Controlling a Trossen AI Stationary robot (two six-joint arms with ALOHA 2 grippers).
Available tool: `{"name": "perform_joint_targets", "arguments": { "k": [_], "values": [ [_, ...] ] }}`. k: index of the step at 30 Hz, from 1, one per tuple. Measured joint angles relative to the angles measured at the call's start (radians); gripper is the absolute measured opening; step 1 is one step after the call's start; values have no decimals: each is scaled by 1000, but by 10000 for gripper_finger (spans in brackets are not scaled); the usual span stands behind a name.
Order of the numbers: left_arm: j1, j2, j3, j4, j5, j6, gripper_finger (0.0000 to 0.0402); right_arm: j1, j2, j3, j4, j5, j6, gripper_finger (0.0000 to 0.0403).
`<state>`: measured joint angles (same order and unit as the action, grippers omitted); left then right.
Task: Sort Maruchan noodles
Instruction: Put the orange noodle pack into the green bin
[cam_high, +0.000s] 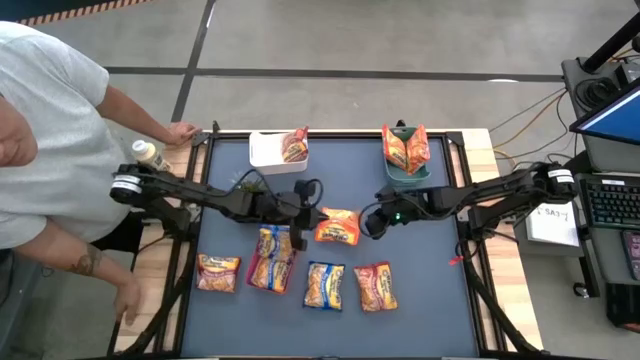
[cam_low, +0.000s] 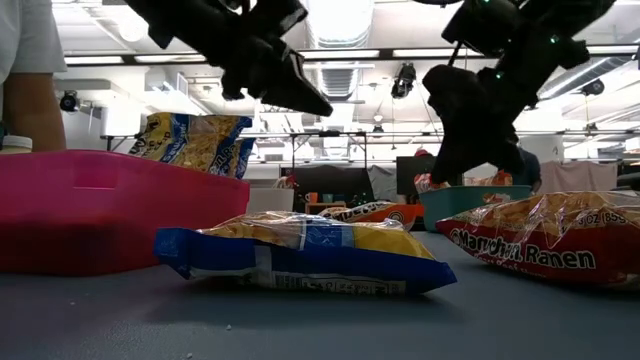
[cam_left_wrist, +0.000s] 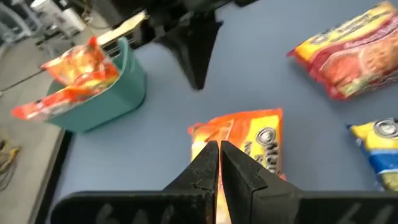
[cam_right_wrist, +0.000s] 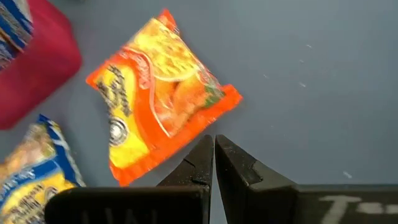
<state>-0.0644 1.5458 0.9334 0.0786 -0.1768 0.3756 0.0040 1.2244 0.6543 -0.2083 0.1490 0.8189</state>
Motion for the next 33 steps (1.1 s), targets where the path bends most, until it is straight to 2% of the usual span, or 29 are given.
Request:
{"name": "perform_joint_targets", "arguments": {
  "k": [6,10,18,26,33],
  "values": [
    [27,51,1,3,11,-36,0,0,3,-63,112,8,87,10],
    [25,93,4,4,13,-45,0,-2,1,-92,140,-1,140,29],
    [26,128,5,12,14,-69,0,-2,1,-102,151,-19,177,129],
    [27,129,3,10,14,-93,0,-3,10,-128,279,-18,176,240],
    [27,144,1,15,27,-140,0,-2,26,-189,439,-16,192,299]
  ]
}}
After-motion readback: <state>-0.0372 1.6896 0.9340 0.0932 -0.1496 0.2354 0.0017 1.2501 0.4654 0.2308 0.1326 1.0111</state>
